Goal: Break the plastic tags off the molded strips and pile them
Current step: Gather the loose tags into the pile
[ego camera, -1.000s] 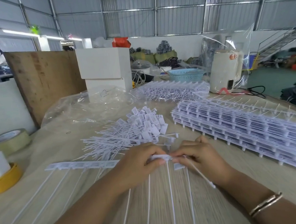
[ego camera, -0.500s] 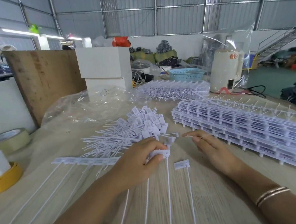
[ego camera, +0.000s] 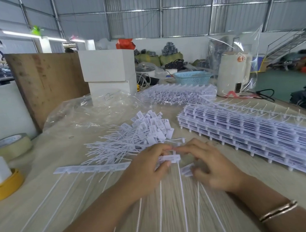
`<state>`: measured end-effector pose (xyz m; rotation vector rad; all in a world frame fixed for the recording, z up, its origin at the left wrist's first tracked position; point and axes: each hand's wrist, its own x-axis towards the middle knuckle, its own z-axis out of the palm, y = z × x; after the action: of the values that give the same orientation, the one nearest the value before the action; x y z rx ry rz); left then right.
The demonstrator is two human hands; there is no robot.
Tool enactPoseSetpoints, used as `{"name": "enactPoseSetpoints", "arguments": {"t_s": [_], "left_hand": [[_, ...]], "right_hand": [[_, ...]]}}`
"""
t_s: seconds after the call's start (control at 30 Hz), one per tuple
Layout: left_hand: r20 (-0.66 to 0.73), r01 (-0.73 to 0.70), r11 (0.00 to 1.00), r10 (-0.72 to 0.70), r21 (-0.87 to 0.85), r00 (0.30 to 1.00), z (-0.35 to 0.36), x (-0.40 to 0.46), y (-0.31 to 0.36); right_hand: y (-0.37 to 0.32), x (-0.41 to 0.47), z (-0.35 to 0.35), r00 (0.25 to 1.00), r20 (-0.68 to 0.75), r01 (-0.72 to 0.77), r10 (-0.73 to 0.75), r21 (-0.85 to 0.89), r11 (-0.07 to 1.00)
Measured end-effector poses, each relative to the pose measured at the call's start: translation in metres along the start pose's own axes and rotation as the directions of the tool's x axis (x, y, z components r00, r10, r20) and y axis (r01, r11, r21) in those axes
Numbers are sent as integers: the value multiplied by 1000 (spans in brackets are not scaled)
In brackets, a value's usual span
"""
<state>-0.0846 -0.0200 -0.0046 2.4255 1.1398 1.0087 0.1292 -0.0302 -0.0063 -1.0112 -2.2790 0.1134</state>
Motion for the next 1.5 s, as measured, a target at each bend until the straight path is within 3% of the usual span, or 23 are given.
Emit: {"name": "enactPoseSetpoints", "arguments": {"t_s": [0.07,0.17,0.23,0.33,0.47,0.57,0.73,0.9,1.03,1.13,1.27,1.5], "left_hand": [[-43,-17,999,15,-41,999,3,0,4],[-50,-39,998,36,-57,998,2,1,6],[-14,-23,999,23,-23,1000,-1,0,5],[21,67,995,-68,79,997,-7,3,-3],[54,99,994,-102,48,993,-7,3,-7],[58,68,997,-67,-26,996,-7,4,-4],[15,-21,1000,21,-20,1000,-8,5,2],[2,-29,997,29,-65,1000,-9,5,5],[67,-54,998,55,-21,996,-8,2,1],[64,-43,999,44,-25,997,-9,1,-1],[85,10,1000,-10,1,996,-9,1,-3],[83,12,1000,-12,5,997,-7,-1,-5]], "right_hand": [[-2,3,4,998,13,68,-67,-90,994],[0,7,8,977,-88,163,-196,-292,942],[0,8,8,954,-157,194,-254,-320,927],[2,7,4,944,-230,158,-235,-311,937],[1,5,3,959,-204,114,-199,-363,925],[-2,6,4,969,-218,67,-116,-217,974],[-3,8,4,975,-209,-17,69,243,970],[-10,8,4,966,-174,-104,190,409,906],[2,2,-11,820,-323,-215,472,591,778],[12,-3,-19,879,-199,-308,433,457,835],[9,3,-6,965,15,-253,261,311,916],[14,-1,-4,965,153,-250,212,294,923]]}}
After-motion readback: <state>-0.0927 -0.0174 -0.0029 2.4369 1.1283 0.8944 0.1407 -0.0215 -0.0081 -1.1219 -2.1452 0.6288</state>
